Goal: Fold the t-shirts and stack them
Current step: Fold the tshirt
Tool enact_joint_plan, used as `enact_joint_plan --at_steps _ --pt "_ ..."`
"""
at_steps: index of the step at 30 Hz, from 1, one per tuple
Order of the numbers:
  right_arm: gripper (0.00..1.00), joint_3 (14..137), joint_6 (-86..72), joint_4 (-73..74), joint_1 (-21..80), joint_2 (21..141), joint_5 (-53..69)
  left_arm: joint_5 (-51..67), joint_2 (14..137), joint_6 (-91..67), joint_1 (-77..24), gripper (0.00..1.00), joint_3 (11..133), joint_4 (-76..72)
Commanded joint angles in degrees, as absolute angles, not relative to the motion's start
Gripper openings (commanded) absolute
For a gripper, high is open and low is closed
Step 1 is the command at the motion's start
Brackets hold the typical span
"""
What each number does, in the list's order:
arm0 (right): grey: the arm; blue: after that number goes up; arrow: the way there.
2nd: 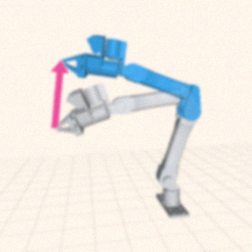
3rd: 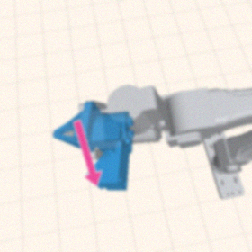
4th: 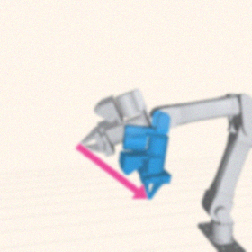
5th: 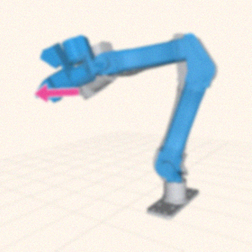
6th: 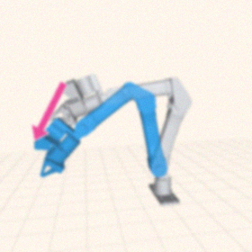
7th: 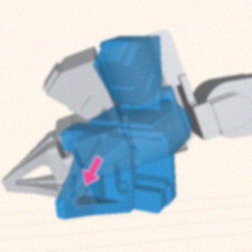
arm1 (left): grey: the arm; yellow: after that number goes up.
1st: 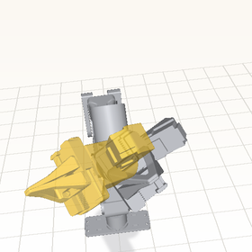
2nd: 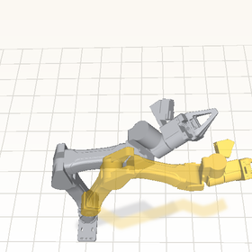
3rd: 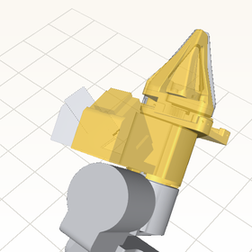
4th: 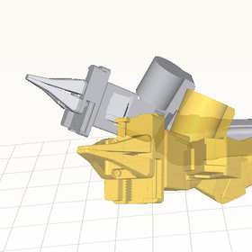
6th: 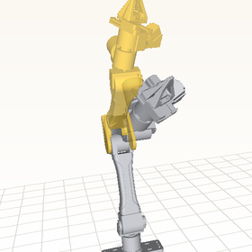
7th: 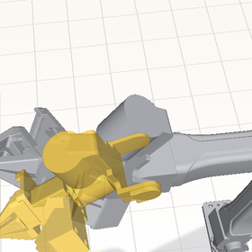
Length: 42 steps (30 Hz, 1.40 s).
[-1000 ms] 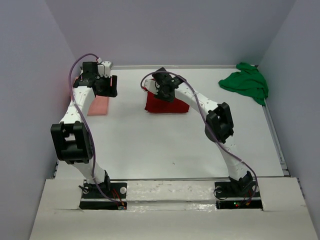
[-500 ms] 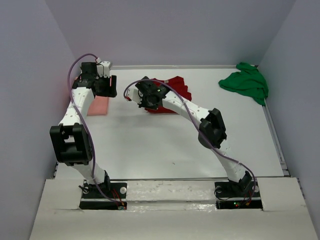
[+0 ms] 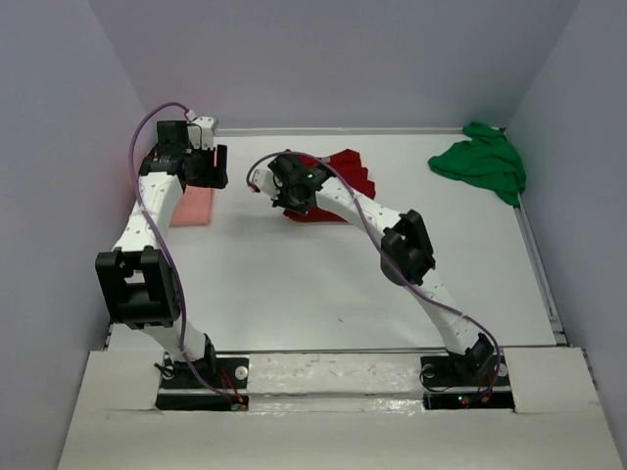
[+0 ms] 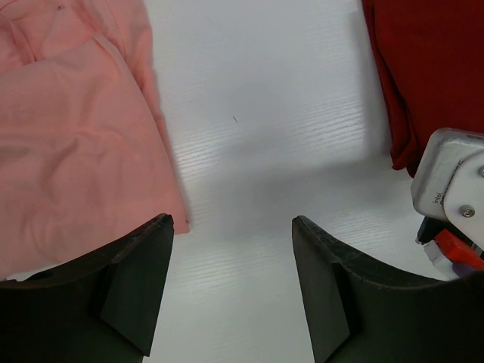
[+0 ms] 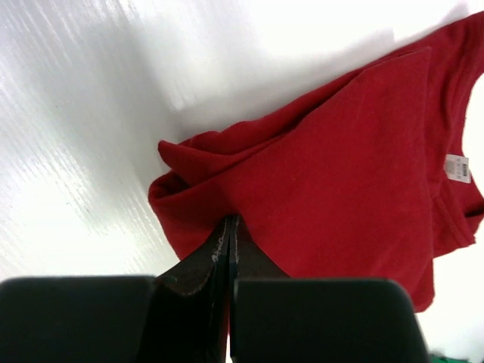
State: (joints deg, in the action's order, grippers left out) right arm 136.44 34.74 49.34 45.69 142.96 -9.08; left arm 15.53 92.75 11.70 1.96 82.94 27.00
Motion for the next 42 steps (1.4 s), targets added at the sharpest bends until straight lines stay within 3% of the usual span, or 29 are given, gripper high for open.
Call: enact_joint_plan --at_steps 1,9,18,26,35,39,42 --pt "0.0 136.1 32.2 47.3 45.2 142.9 -6.2 15.5 90.9 11.9 2.1 0.74 82.7 26.6" --pt "0.0 125.3 30.2 44.1 42.7 138.8 -3.2 15.6 91.1 12.1 2.0 0.74 82.4 26.2" --pt "0.0 122.0 29.2 43.2 41.0 138.6 -2.3 15.5 91.2 12.2 2.1 0.74 82.2 26.3" --pt "0.0 111.1 29.9 43.2 38.7 130.9 -1.9 16.8 91.6 12.0 2.0 0.74 82.4 26.5" --pt "0.0 113.5 29.9 46.0 38.1 129.5 1.6 16.9 91.8 12.1 1.9 0.74 82.8 26.6" --pt "0.4 121.1 30.8 49.2 38.1 131.2 1.7 16.4 91.8 12.0 2.0 0.74 82.9 26.4" --pt "0.44 126.3 31.4 52.0 38.1 132.0 1.1 15.6 92.1 12.0 1.9 0.74 83.2 26.4"
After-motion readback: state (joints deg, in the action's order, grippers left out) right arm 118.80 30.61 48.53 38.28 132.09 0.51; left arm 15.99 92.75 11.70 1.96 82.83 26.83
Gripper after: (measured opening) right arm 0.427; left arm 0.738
